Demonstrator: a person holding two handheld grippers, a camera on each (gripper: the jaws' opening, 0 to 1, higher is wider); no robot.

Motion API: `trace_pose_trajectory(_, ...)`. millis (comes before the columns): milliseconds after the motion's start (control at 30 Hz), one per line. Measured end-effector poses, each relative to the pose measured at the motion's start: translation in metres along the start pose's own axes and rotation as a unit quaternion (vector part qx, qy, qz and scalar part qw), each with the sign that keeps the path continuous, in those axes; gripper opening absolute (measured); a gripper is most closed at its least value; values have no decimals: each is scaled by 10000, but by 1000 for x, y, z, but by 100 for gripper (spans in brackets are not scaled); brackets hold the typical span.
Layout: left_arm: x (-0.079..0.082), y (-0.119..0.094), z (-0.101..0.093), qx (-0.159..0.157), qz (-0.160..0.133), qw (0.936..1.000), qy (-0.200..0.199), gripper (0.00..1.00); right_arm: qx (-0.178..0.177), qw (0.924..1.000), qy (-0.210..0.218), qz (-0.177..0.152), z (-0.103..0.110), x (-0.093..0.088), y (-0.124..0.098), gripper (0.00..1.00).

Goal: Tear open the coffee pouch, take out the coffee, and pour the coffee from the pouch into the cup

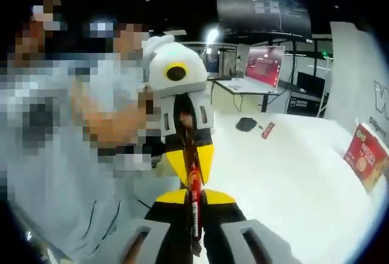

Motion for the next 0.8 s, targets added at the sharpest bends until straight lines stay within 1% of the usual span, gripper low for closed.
trace_pose_trajectory(100, -3, -3, 2, -10, -687, 9973, -242, 14, -51, 9996, 151, -241, 0, -3, -9, 9)
trace_pose_trajectory(167, -6, -4, 6, 94, -916, 9946, -475, 16, -149, 9985, 242, -475, 0, -6, -13, 9)
trace_pose_trajectory(200, -8, -5, 7, 90, -1140, 9915, -627, 17, -155, 9973, 346, -632, 1, -8, -15, 9)
trace_pose_trajectory(267, -12, -5, 9, 153, -1389, 9867, -825, 20, -176, 9960, 406, -770, 0, -12, -18, 9)
trace_pose_trajectory(300, -14, -5, 10, 192, -1544, 9830, -971, 21, -190, 9954, 437, -829, 1, -14, -20, 9)
trace_pose_trajectory(333, -17, -6, 11, 267, -1728, 9779, -1143, 23, -215, 9944, 472, -918, 1, -15, -22, 9)
trace_pose_trajectory(367, -18, -6, 12, 316, -1828, 9755, -1180, 24, -244, 9930, 524, -1031, 1, -15, -24, 9)
trace_pose_trajectory(400, -18, -8, 13, 385, -2088, 9692, -1246, 24, -291, 9913, 549, -1158, 0, -16, -27, 9)
trace_pose_trajectory(433, -18, -9, 11, 415, -2238, 9646, -1332, 24, -323, 9887, 588, -1341, 0, -15, -29, 9)
trace_pose_trajectory(467, -18, -10, 12, 438, -2302, 9627, -1353, 24, -320, 9877, 613, -1402, 0, -15, -30, 9)
trace_pose_trajectory(500, -18, -11, 13, 507, -2576, 9539, -1457, 24, -352, 9830, 672, -1671, -1, -15, -33, 9)
trace_pose_trajectory(533, -17, -13, 13, 570, -2791, 9468, -1500, 23, -401, 9770, 743, -1959, -2, -14, -36, 9)
trace_pose_trajectory(567, -16, -14, 14, 585, -2884, 9437, -1509, 23, -421, 9723, 817, -2150, -2, -15, -36, 9)
trace_pose_trajectory(633, -13, -16, 16, 749, -3456, 9190, -1745, 23, -460, 9616, 963, -2528, -3, -16, -38, 9)
trace_pose_trajectory(667, -12, -16, 16, 848, -3638, 9110, -1747, 23, -456, 9544, 1064, -2751, -3, -18, -37, 9)
trace_pose_trajectory(700, -11, -14, 16, 898, -3780, 9055, -1705, 22, -438, 9481, 1139, -2936, -3, -19, -37, 9)
trace_pose_trajectory(733, -10, -14, 15, 914, -3826, 9035, -1701, 21, -436, 9460, 1171, -2992, -3, -20, -37, 9)
trace_pose_trajectory(800, -8, -10, 13, 984, -4004, 8928, -1811, 21, -404, 9327, 1339, -3325, -2, -23, -34, 9)
Point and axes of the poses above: the point that each gripper's makers call its tool centre point, and the gripper's own axes: y roughly forward along the fingers, z roughly to its left, x roughly out of its top, the point moved 9 cm from there along -y, roughly backward along the fingers, and after that the axes turned 13 degrees about -z, right-handed, at the moved point
